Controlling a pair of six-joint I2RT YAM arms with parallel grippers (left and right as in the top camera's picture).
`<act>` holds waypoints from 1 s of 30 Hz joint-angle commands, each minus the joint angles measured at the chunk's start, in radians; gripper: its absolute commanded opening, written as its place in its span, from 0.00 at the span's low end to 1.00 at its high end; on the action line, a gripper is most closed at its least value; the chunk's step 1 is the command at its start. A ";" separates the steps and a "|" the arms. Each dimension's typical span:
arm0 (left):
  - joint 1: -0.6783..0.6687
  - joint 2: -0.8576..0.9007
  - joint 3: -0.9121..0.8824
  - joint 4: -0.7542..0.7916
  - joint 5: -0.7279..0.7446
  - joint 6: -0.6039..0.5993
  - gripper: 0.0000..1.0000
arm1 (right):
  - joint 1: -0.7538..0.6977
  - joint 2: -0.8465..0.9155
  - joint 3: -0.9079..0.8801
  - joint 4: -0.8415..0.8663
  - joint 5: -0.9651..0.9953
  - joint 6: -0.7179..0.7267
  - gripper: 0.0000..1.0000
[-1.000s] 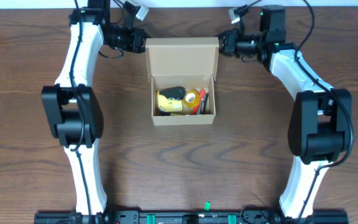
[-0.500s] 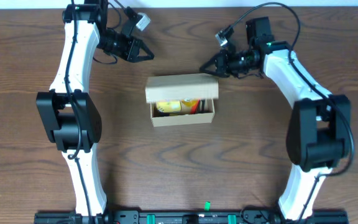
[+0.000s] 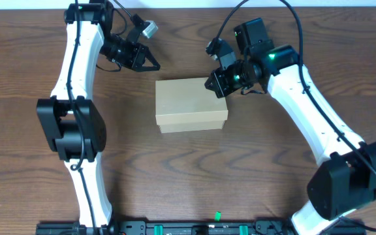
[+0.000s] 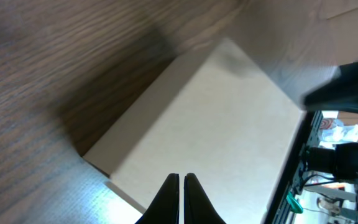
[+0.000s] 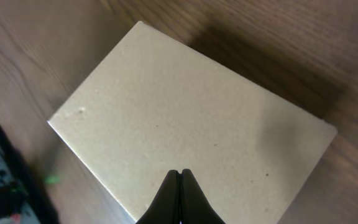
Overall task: Pack container
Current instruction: 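Press the closed lid down with both grippers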
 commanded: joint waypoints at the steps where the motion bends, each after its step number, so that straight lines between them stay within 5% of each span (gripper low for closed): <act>1: -0.029 -0.082 0.016 -0.021 -0.031 0.026 0.06 | 0.001 -0.012 0.010 -0.014 0.034 -0.074 0.01; 15: -0.194 -0.092 -0.101 -0.103 -0.279 0.029 0.06 | 0.002 -0.011 -0.055 -0.178 0.072 -0.138 0.01; 30: -0.196 -0.092 -0.438 -0.012 -0.244 0.010 0.06 | 0.002 -0.011 -0.359 0.032 0.140 0.016 0.01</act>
